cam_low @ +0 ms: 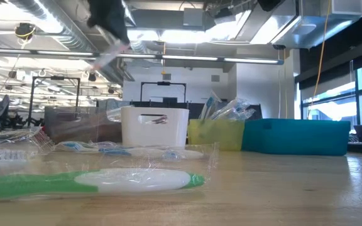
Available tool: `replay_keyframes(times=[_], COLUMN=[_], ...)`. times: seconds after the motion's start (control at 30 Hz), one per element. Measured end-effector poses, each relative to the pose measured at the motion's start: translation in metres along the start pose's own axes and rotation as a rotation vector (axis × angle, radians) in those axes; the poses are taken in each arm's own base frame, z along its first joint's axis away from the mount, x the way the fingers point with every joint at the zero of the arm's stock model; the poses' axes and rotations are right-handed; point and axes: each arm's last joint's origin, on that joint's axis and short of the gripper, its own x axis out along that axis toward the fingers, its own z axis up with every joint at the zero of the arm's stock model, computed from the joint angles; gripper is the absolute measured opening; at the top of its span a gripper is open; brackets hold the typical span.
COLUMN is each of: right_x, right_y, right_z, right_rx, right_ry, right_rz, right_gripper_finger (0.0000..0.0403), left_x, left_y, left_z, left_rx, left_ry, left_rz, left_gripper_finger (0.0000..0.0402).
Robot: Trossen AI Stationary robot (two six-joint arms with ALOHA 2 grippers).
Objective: Pick & Place Toothbrushes
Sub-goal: Put the orange toothbrush into the black bin
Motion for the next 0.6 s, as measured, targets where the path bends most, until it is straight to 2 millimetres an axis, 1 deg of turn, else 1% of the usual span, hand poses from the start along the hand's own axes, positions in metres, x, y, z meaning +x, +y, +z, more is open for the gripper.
replay_keyframes(times=[0.07,0.17,0.27,0.37,0.47,0.6], right_x=[0.0,0.0,0.0,-0.001,-0.001,-0.001], right_y=[0.0,0.0,0.001,0.002,0.002,0.002], right_z=[0.0,0.0,0.0,-0.001,-0.001,-0.001], right_rx=[0.009,0.015,0.013,0.012,0.007,0.006], right_ry=[0.0,0.0,0.001,0.001,0.001,0.001], right_rz=[0.0,0.0,0.003,0.005,0.005,0.005], right_gripper_finger=[0.0112,0.0116,0.0119,0.0118,0.0112,0.0101], left_x=[0.014,0.035,0.054,0.069,0.081,0.093], left_y=[0.014,0.033,0.046,0.051,0.051,0.054], left_z=[-0.003,-0.014,-0.028,-0.04,-0.05,-0.062], left_rx=[-0.072,-0.15,-0.182,-0.186,-0.197,-0.212], left_ry=[0.038,0.112,0.173,0.21,0.204,0.208], left_rz=[0.022,0.077,0.104,0.064,0.024,0.021], left_gripper_finger=[0.0007,0.0,0.0,0.0,0.0,0.0001])
